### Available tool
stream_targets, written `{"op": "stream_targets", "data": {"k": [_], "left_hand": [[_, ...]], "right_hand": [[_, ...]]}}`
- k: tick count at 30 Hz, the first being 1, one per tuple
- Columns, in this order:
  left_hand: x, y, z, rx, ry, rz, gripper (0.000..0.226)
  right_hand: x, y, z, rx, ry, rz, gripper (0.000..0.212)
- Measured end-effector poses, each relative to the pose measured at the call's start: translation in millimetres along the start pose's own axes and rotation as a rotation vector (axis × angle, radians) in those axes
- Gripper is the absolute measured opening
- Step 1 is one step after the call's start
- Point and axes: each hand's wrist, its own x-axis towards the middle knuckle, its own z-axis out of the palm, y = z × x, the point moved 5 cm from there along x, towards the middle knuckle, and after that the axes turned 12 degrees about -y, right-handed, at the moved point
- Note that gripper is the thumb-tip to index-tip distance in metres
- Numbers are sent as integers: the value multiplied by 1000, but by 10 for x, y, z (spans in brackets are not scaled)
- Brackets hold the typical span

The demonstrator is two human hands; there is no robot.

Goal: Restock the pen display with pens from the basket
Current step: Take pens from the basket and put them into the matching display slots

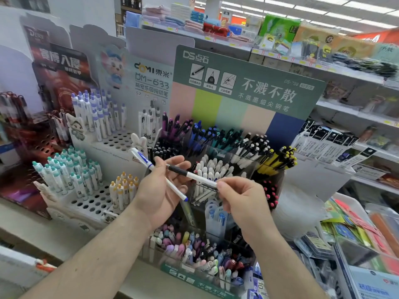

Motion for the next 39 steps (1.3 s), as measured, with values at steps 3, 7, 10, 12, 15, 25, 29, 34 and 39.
{"op": "stream_targets", "data": {"k": [3,7,10,12,15,25,29,34,39], "left_hand": [[-15,14,10,-42,-19,-64,52],[-15,-50,230,-238,-184,-123,50],[0,-128,324,-96,-251,-180,47],[40,-175,318,21,-248,-203,49],[110,-201,308,119,-207,-210,49],[161,-268,464,95,-297,-268,42],[193,-281,445,115,-307,-268,39],[180,-292,392,235,-319,-331,34],[130,-306,358,383,-346,-392,31]], "right_hand": [[-12,-36,-131,124,136,-41,14],[-8,-30,-228,307,314,-93,10],[-24,-115,-366,346,419,-179,6],[-45,-257,-524,274,519,-282,10],[-74,-516,-778,85,684,-439,13],[155,-854,-1168,-333,926,-624,18],[335,-896,-1067,-479,854,-585,16],[643,-806,-936,-633,545,-296,21],[839,-810,-906,-773,412,-113,19]]}}
